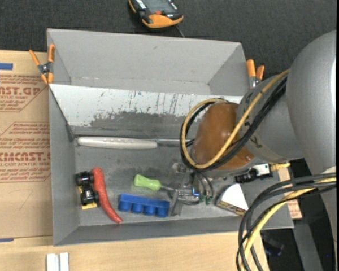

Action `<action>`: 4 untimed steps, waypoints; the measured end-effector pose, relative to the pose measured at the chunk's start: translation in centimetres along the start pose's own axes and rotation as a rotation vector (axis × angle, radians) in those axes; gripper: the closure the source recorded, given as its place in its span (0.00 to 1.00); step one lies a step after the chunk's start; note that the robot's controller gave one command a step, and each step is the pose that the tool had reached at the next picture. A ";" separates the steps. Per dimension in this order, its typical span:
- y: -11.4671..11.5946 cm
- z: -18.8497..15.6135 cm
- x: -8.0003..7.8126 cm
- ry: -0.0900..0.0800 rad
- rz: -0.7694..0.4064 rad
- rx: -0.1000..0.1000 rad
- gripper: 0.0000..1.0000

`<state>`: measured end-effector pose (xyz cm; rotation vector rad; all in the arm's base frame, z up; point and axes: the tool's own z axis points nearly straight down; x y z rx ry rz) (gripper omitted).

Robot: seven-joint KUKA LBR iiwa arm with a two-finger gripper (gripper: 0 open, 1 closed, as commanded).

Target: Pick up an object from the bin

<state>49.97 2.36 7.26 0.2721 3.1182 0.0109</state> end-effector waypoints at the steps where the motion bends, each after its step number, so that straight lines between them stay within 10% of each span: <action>1: -8.2 -1.2 -0.6 -0.004 -0.382 0.003 0.00; 2: 2.7 0.2 2.2 -0.002 -0.401 -0.008 1.00; 3: 2.7 0.2 2.2 -0.002 -0.401 -0.008 1.00; 4: 8.6 0.1 2.4 -0.008 -0.457 -0.011 1.00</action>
Offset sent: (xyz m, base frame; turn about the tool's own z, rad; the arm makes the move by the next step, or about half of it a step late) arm -0.0183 0.0285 -0.0026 -0.3996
